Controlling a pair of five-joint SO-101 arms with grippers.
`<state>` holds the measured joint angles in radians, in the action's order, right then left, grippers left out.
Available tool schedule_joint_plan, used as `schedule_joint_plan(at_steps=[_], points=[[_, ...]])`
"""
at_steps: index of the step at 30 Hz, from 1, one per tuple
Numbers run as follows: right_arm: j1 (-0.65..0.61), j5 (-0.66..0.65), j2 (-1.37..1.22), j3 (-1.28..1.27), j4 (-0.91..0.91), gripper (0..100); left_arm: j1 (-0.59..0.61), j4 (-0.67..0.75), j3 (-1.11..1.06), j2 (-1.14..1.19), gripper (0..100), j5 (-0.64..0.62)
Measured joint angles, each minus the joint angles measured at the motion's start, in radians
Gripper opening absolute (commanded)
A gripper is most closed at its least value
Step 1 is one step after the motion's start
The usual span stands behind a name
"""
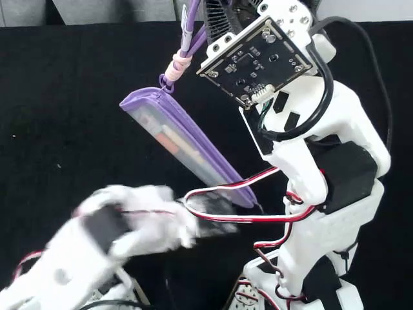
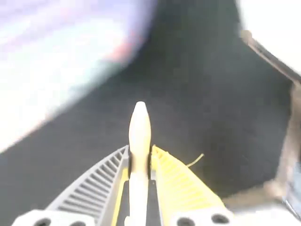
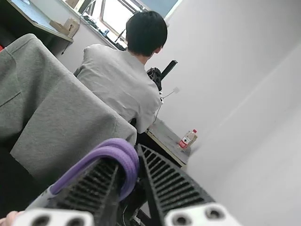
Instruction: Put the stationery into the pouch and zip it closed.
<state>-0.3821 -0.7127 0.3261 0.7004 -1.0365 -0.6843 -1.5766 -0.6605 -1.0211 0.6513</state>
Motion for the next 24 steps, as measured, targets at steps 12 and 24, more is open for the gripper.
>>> schedule_joint_plan(at_steps=[12, 24], points=[[0.000, 0.098, 0.126, 0.000, -0.137, 1.1, 0.557, 0.382, -0.035, -0.562, 3, -0.259], [0.262, 0.123, 0.209, -0.008, -0.338, 1.1, 0.586, 0.615, -0.064, -0.591, 3, -0.706]])
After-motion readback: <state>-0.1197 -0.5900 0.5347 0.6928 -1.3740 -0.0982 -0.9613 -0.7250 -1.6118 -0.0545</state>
